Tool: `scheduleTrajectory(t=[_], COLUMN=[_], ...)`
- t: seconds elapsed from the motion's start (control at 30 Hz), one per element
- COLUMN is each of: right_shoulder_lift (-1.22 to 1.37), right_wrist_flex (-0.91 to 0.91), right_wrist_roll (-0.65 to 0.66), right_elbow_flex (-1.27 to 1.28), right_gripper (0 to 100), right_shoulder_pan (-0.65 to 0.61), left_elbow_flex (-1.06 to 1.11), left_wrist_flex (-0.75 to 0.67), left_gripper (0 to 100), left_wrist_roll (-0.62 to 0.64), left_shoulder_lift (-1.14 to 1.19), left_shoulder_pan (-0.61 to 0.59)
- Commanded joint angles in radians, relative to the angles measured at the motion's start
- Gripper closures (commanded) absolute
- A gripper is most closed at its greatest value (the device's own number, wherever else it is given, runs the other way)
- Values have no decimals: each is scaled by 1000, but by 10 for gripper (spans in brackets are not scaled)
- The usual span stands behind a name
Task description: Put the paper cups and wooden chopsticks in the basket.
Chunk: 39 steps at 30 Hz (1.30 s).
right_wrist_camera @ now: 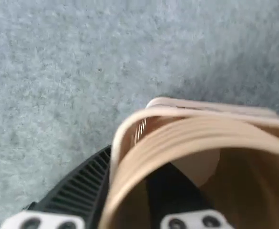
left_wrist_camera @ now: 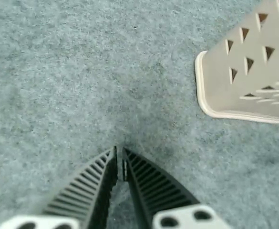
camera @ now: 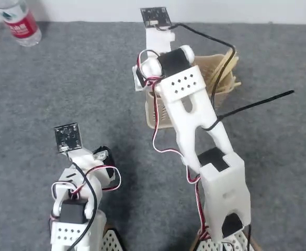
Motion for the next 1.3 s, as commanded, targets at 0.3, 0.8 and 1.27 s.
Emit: scheduleTrajectory(t=[0.3,0.8,1.27], right_shoulder_lift=[-97,-401,-817], right_wrist_flex=[44,145,136], right_wrist_roll=[249,440,443], right_elbow_flex=[-413,-514,333], right_gripper=[674,791,988], right_shoulder_pan=[-67,226,607], left_elbow_flex=[-7,-7,-7], left_wrist_flex=[-3,-5,-17], left_gripper=[985,985,985], left_wrist_roll=[-5,-5,-5], left_shoulder_lift=[-11,-11,-11], left_shoulder_pan=[-2,-2,-5])
